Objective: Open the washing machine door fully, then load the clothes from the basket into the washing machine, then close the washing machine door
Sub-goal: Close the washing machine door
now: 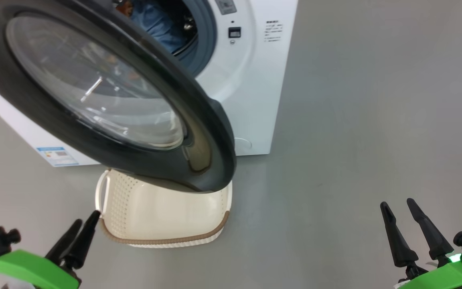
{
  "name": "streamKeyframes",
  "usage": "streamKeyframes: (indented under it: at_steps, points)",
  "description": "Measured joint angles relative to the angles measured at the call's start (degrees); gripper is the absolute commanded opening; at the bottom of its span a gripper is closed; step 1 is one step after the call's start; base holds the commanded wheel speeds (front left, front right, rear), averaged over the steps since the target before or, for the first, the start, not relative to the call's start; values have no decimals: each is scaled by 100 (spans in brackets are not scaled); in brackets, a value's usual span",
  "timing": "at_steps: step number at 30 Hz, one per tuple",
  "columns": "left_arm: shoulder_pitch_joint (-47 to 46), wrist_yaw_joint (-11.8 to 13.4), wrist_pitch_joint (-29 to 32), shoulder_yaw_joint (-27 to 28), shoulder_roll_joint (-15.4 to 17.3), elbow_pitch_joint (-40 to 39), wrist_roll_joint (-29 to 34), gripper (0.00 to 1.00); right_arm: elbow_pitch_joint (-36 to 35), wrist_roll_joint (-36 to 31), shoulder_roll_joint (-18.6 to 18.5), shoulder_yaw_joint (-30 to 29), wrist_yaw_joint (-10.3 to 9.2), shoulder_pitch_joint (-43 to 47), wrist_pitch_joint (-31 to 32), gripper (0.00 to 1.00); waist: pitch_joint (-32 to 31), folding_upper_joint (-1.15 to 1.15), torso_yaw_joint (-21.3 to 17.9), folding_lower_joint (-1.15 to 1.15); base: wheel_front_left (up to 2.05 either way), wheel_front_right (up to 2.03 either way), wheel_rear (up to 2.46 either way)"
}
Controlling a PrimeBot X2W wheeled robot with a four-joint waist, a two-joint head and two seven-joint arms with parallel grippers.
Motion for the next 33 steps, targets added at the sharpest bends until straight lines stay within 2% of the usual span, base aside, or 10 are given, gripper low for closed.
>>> streamKeyframes:
  at_steps: [6, 11, 20, 28, 33]
  points:
    - [42, -1, -990, -475, 246, 328, 291, 100, 0, 0, -3, -27, 0, 107, 0, 100, -42, 0, -195, 0, 0, 0, 0]
    - [94, -1, -1238, -566, 252, 594, 738, 100, -5, 0, -4, -70, 0, 141, 0, 100, -98, 0, -355, 0, 0, 0, 0]
    - [508, -1, -1254, 539, -494, 656, 2497, 100, -20, 0, 1, -108, 0, 224, 0, 100, -188, 0, -536, 0, 0, 0, 0]
    - [890, -2, -1265, 1483, -1199, 387, 4114, 100, -16, 0, 1, -142, 0, 224, 0, 100, -213, 0, -582, 0, 0, 0, 0]
    - [1094, -2, -1265, 1879, -1582, 244, 4840, 100, -13, 0, 3, -145, 0, 221, 0, 100, -224, 0, -576, 0, 0, 0, 0]
